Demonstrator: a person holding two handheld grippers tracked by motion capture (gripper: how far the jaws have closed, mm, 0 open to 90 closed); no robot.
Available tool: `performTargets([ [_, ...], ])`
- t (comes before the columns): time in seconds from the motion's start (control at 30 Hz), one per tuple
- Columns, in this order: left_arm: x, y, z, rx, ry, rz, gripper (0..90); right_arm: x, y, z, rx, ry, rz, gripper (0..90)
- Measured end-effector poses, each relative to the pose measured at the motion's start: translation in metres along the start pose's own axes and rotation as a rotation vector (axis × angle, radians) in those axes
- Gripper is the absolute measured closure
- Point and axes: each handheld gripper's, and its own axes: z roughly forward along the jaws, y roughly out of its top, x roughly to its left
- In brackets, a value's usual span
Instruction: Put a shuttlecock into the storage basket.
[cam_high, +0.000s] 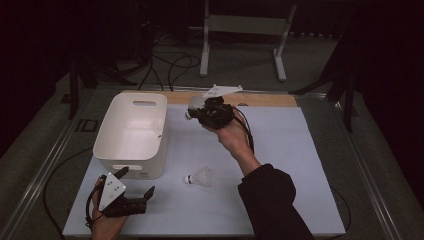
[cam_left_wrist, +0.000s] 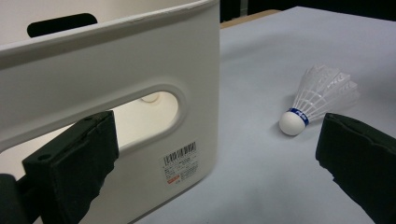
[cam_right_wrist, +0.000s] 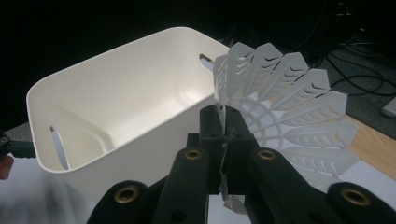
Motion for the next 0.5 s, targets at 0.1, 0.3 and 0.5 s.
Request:
performTargets([
  [0.1, -0.0001, 0.0000, 0.0001, 0.000, -0.001, 0.000, 0.0, 0.0014, 0.0020, 0.0012, -0.004, 0.003, 0.000, 88.5],
  [0.3, -0.0002, 0.0000, 0.0002, 0.000, -0.001, 0.001, 0.0, 0.0041, 0.0053, 0.0054, -0.009, 0.015, 0.000, 88.5],
  [0.5, -0.0002, 0.0000, 0.0003, 0.001, -0.001, 0.002, 0.0, 0.0066, 0.0084, 0.0086, -0.014, 0.020, -0.004, 88.5],
])
